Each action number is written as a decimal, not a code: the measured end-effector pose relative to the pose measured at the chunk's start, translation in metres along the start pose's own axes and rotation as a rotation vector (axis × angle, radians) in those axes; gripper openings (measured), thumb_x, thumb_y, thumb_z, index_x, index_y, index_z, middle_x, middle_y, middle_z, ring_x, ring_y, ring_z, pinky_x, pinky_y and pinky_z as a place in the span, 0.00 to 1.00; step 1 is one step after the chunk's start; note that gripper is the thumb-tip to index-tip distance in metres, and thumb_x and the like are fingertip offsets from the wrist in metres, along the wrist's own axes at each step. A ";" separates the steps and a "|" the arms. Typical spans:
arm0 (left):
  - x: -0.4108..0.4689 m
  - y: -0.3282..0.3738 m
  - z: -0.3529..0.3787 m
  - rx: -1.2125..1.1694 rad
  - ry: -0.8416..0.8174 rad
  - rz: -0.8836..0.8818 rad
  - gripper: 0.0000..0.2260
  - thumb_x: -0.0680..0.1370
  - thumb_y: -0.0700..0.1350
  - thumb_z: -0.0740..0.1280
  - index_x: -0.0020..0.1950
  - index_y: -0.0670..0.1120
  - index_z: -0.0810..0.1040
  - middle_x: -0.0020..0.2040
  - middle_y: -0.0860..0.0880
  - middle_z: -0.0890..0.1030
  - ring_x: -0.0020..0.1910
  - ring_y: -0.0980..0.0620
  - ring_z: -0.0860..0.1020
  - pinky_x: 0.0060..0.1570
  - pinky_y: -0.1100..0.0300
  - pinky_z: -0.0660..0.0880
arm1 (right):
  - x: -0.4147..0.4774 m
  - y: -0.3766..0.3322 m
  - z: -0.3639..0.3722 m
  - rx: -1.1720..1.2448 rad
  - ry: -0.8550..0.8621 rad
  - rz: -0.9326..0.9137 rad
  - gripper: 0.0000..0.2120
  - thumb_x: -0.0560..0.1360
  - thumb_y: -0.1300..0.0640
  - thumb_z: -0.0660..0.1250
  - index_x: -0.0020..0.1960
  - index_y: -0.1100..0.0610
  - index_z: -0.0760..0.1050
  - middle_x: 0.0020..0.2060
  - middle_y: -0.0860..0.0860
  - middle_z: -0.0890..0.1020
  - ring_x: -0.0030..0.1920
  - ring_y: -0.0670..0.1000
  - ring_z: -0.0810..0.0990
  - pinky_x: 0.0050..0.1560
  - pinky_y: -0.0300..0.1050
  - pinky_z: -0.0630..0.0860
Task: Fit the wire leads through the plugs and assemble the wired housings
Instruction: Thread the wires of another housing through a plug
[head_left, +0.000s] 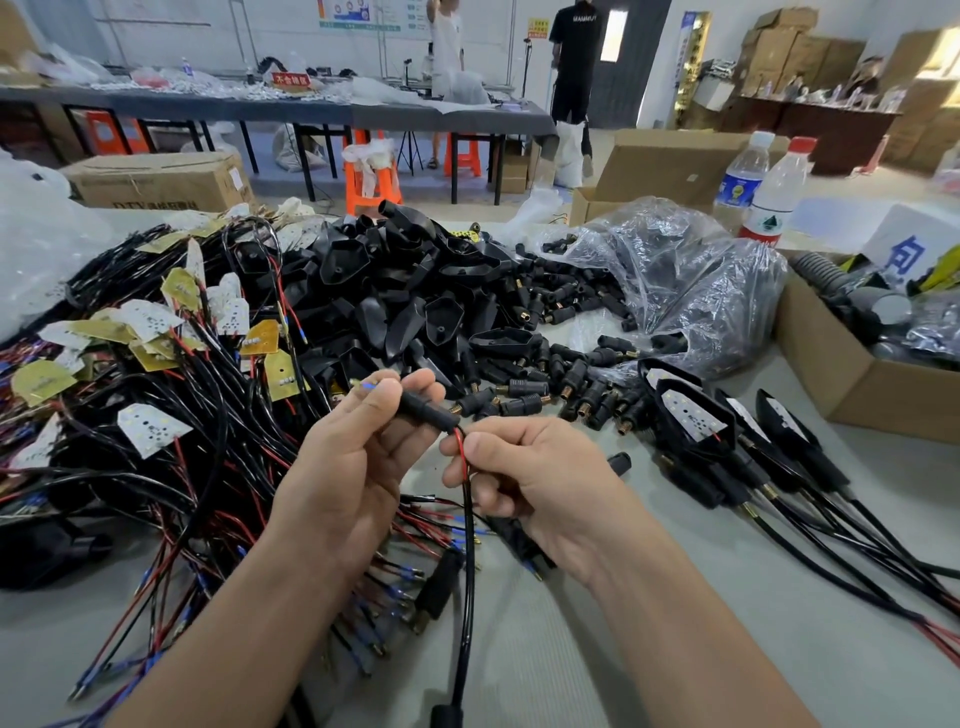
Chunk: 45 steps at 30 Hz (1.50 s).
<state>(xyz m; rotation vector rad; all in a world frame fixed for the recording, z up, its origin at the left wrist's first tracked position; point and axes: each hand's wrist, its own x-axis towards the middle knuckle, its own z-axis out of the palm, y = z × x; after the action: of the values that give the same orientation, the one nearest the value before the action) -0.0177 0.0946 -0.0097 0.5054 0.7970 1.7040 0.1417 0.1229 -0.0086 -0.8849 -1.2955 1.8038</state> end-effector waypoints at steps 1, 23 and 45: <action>-0.001 0.001 0.000 -0.007 -0.020 -0.013 0.08 0.72 0.45 0.69 0.50 0.46 0.80 0.52 0.44 0.88 0.52 0.49 0.87 0.43 0.60 0.83 | 0.000 0.000 0.001 0.006 0.010 -0.006 0.09 0.80 0.68 0.65 0.45 0.64 0.83 0.34 0.58 0.83 0.24 0.45 0.71 0.24 0.33 0.65; 0.003 0.012 -0.004 0.420 0.101 0.289 0.05 0.70 0.47 0.74 0.43 0.51 0.90 0.43 0.48 0.88 0.42 0.55 0.84 0.42 0.64 0.81 | -0.007 0.004 0.013 -0.595 0.017 -0.201 0.03 0.76 0.56 0.73 0.46 0.55 0.84 0.27 0.49 0.71 0.28 0.46 0.65 0.30 0.40 0.63; 0.013 0.018 -0.011 0.420 0.309 0.393 0.10 0.77 0.38 0.73 0.38 0.48 0.88 0.39 0.49 0.87 0.36 0.56 0.83 0.38 0.66 0.79 | -0.015 0.003 0.019 -0.864 -0.008 -0.072 0.08 0.76 0.53 0.70 0.41 0.56 0.79 0.35 0.55 0.85 0.35 0.56 0.81 0.37 0.50 0.79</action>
<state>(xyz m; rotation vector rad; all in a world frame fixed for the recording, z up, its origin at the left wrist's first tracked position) -0.0410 0.1018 -0.0054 0.7305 1.3661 2.0109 0.1325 0.1010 -0.0056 -1.2383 -2.1254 1.1515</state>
